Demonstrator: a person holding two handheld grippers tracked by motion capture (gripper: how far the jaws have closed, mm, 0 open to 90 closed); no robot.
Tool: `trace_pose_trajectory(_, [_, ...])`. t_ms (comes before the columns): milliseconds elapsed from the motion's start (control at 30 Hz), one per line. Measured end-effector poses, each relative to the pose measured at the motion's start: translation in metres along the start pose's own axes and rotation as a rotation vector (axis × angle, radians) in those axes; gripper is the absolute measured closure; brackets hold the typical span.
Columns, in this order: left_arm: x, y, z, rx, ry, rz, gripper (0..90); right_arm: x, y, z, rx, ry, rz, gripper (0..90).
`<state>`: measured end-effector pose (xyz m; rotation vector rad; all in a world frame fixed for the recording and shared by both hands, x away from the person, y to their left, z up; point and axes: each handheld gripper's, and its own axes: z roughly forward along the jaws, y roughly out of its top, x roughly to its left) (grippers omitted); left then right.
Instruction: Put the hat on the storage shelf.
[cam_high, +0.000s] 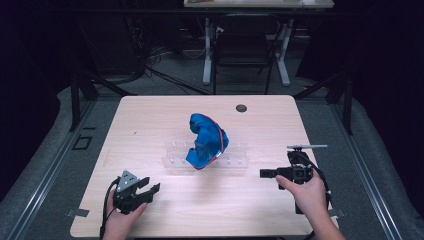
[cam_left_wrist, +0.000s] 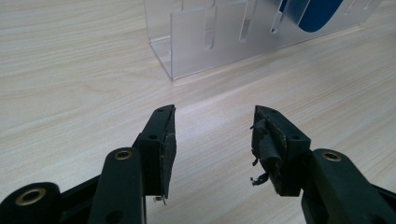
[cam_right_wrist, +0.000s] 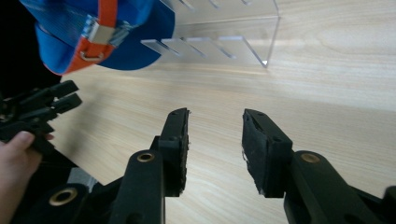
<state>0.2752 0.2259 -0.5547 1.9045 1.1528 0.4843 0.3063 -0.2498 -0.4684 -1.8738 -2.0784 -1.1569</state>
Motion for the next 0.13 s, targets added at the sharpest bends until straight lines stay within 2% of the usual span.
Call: trace_pose_trajectory(133, [-0.006,0.003,0.002,-0.004,-0.018,0.005,50.4,-0.010,-0.018,0.002,-0.044,-0.025,-0.012,59.5])
